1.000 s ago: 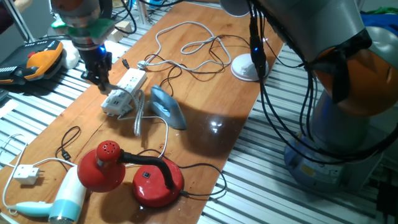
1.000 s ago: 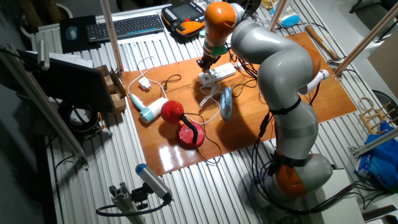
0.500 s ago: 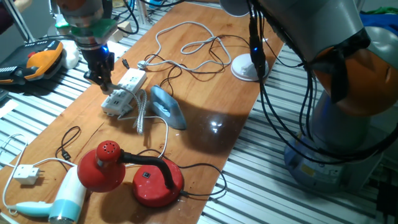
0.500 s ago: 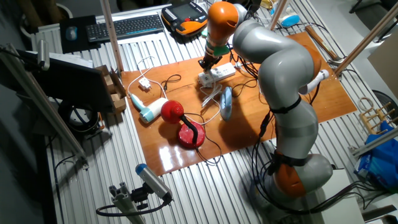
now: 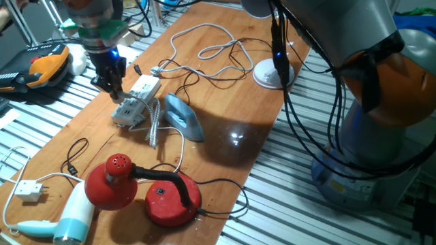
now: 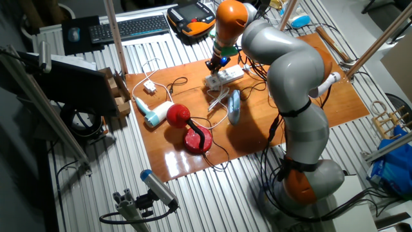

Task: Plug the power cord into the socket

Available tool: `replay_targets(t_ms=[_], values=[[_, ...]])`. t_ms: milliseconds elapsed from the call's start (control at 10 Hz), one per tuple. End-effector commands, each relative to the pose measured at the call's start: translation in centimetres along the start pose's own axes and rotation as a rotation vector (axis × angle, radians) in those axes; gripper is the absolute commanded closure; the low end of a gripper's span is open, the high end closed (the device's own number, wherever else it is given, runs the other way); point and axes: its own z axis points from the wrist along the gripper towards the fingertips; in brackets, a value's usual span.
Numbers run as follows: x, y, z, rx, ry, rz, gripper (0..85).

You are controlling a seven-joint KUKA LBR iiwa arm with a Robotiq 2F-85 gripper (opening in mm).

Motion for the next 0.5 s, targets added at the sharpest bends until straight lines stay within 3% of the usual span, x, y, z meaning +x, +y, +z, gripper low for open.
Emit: replay_targets(t_ms=[0,300,400], values=[[0.0,0.0,0.0,0.002,0.0,-0.001,85.0],[0.2,-1.0,0.3,0.013,0.009,-0.007,85.0],[0.4,-1.7,0.7,0.006,-0.012,-0.015,85.0]])
